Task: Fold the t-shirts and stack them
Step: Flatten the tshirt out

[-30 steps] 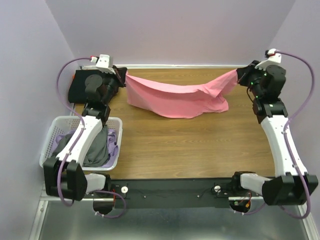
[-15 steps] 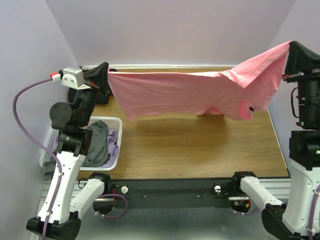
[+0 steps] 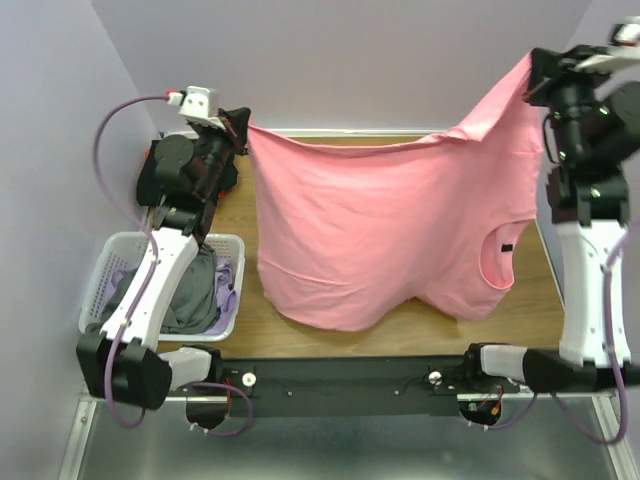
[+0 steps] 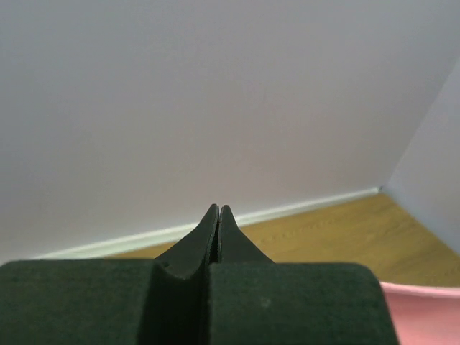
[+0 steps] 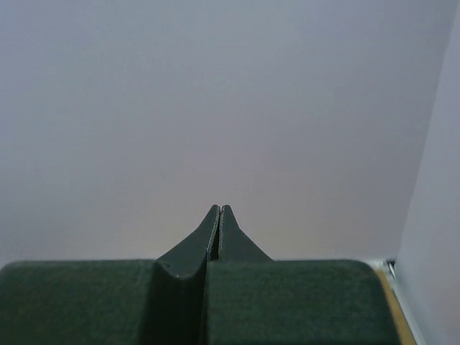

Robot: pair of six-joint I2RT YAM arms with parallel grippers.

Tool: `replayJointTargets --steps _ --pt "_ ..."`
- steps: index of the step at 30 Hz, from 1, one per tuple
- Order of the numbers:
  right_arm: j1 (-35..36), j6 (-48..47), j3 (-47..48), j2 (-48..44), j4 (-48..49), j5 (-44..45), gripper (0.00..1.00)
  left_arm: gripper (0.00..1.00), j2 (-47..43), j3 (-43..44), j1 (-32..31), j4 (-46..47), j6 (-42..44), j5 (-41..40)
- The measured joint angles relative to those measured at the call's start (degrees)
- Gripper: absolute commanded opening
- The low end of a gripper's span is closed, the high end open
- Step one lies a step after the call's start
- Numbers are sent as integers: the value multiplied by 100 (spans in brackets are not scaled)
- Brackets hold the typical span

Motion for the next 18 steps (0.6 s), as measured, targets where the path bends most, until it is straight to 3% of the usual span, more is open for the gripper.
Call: replayJointTargets --steps 7,13,18 --pt "7 -142 -50 1346 -275 186 1 0 925 11 0 -31 -4 101" --pt "7 -229 61 1086 -313 186 1 0 483 11 -4 28 -4 138" --pt "7 -295 66 278 -295 186 1 0 -354 -125 -81 138 66 175"
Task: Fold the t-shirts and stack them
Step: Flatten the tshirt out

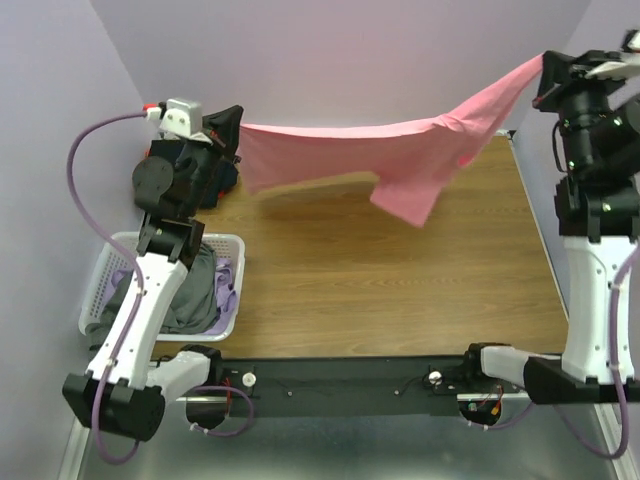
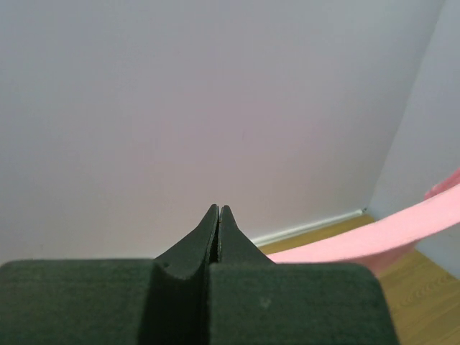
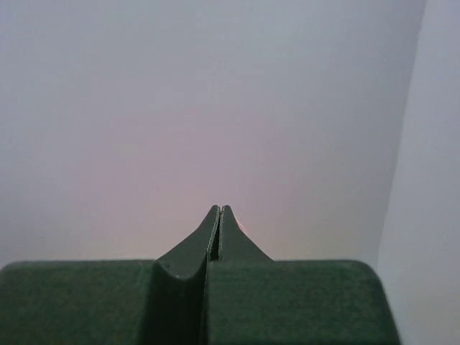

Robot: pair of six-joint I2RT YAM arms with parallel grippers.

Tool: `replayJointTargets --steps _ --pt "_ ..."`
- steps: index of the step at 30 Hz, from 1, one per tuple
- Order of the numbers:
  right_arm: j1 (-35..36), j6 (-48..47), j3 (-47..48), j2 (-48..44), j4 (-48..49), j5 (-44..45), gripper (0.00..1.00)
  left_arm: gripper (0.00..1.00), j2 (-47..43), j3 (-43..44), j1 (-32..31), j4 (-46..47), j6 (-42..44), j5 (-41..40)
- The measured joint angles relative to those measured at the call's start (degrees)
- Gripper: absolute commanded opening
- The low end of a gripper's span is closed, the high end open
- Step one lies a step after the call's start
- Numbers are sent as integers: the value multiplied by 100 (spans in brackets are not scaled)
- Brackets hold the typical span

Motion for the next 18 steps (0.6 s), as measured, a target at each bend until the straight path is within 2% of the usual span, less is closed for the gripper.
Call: replayJointTargets --steps 9,14,18 --pt "0 -131 -55 -1384 166 155 1 0 -1366 -402 -111 -170 232 17" --pt "0 -195 214 -1606 166 236 1 0 -1952 -396 -111 -280 315 20" --pt "0 -267 501 -1580 164 299 1 0 -2068 -201 -118 -295 337 72"
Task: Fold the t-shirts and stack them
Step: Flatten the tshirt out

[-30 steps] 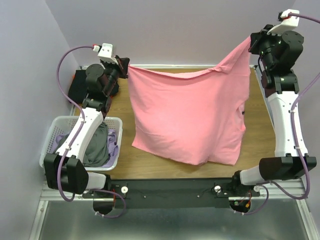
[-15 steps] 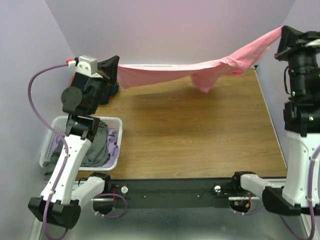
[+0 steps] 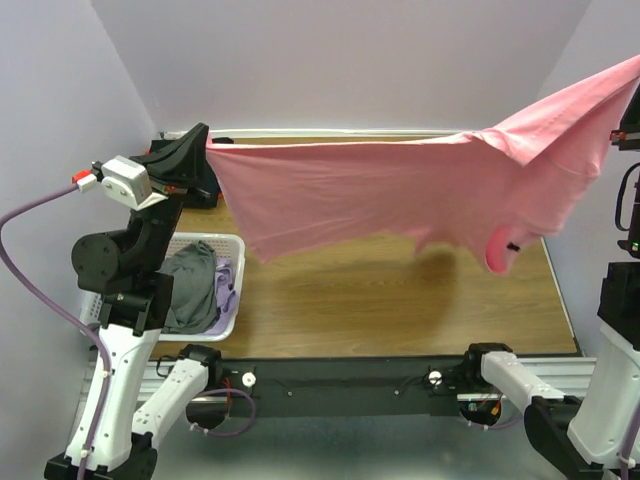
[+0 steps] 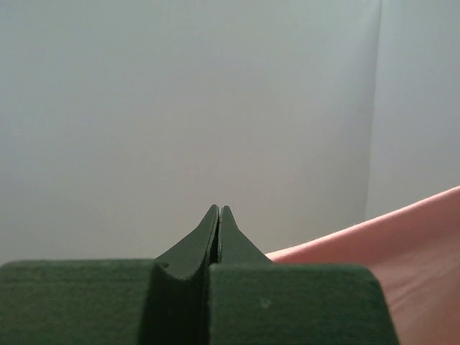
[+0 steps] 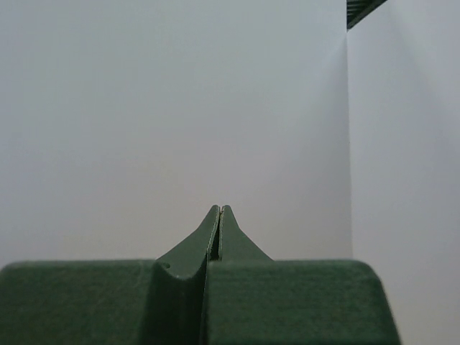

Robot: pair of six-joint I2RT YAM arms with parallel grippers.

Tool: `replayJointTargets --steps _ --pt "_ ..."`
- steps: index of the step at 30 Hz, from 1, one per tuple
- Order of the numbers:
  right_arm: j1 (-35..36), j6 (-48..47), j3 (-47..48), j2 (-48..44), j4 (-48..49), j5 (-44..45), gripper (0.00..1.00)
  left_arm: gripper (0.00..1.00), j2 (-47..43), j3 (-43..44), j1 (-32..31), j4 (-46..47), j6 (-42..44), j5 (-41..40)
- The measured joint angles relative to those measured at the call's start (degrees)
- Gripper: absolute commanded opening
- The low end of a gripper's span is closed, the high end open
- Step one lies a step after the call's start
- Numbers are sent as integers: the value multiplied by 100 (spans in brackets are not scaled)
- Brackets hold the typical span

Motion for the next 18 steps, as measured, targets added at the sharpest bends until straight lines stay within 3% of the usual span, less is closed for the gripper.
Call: replayJointTargets --steps 7,15,16,17,18 --pt "0 -81 264 402 94 133 1 0 654 111 -7 243 11 31" --pt "0 -15 -719 1698 651 404 1 0 2730 125 -9 774 22 -210" --pt "0 28 -879 1989 767 461 1 4 3108 225 -9 789 17 -267" --pt "0 55 -984 2334 894 507 1 17 3539 361 -9 791 15 -306" --pt "0 94 -1040 2658 968 573 1 39 3923 518 -2 774 13 -323"
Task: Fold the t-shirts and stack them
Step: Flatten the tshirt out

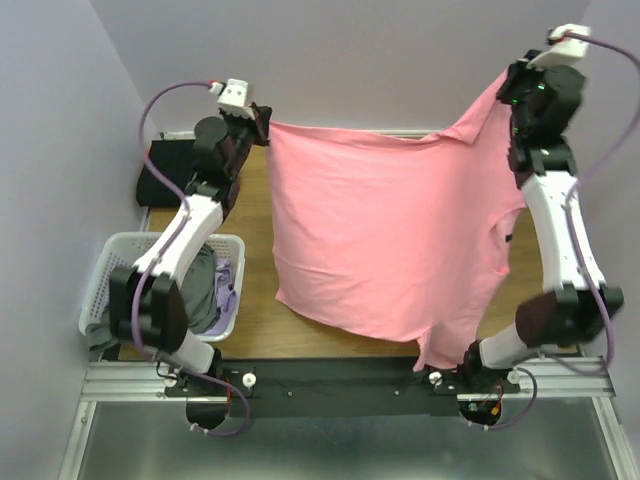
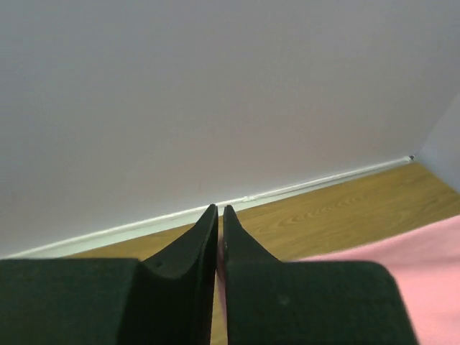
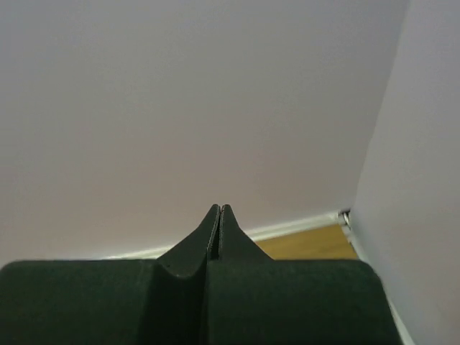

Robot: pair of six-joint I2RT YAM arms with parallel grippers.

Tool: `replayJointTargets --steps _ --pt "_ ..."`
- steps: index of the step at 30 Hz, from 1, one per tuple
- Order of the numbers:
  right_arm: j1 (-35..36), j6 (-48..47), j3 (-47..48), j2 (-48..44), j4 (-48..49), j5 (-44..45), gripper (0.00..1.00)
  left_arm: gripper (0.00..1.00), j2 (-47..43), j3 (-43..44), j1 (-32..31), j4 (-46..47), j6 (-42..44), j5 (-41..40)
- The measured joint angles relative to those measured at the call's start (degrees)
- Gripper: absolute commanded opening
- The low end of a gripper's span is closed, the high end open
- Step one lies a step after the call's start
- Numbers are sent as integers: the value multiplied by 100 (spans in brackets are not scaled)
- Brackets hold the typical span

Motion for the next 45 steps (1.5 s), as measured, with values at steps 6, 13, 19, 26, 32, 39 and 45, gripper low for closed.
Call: replayJointTargets --steps 6,13,19,26,32,39,45 --pt "0 208 544 2579 225 315 100 96 2651 2090 17 -278 -92 -33" --pt "0 424 826 3722 -83 205 100 96 3399 2767 -50 -826 -144 -44" --pt "0 807 -509 2667 111 -63 100 96 2680 1849 -474 -741 -208 -149" --pt "0 1191 -2116 1882 227 -433 100 96 2533 678 -734 -688 -439 -155" --pt "0 1360 -2959 1875 142 -599 100 98 2533 -212 -704 -863 -592 -262" --pt "0 1473 -3029 1996 153 -640 100 98 2535 -282 -699 -999 -678 -332" --pt "0 1572 -2990 2559 79 -815 100 98 2555 -240 -697 -1338 -699 -566"
